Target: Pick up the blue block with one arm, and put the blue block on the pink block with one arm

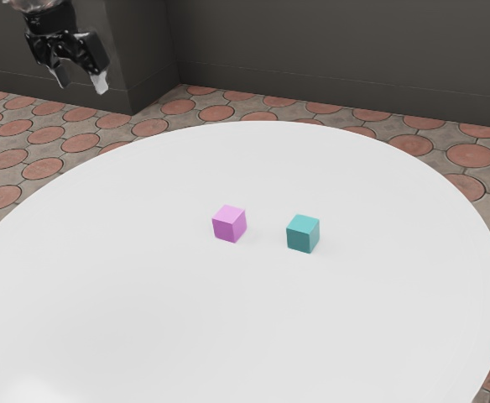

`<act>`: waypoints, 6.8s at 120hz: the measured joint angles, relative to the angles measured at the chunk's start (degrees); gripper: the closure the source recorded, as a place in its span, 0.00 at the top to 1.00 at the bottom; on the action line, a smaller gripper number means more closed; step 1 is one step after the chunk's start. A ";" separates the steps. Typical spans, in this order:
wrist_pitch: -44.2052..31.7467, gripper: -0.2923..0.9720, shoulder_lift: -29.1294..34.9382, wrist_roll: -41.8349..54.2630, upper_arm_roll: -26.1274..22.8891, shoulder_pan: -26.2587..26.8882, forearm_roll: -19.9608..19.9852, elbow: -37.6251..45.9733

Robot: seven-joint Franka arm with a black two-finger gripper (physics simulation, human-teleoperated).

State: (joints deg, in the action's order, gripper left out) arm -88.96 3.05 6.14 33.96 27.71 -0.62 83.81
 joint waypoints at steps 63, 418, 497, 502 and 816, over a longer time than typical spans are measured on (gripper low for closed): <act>-22.43 0.75 -42.97 -6.47 -22.75 -16.48 6.93 -20.09; -26.09 0.72 -88.57 -14.45 -15.36 -13.56 20.92 -72.07; -24.92 0.49 -88.41 -14.54 -15.17 -13.61 20.46 -71.99; -24.78 0.49 -88.17 -14.62 -14.82 -13.63 20.37 -71.99; -55.49 0.46 -43.79 8.97 -25.41 -21.66 17.93 -1.02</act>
State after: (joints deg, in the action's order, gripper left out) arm -144.45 -40.74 15.11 8.55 6.05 17.31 82.79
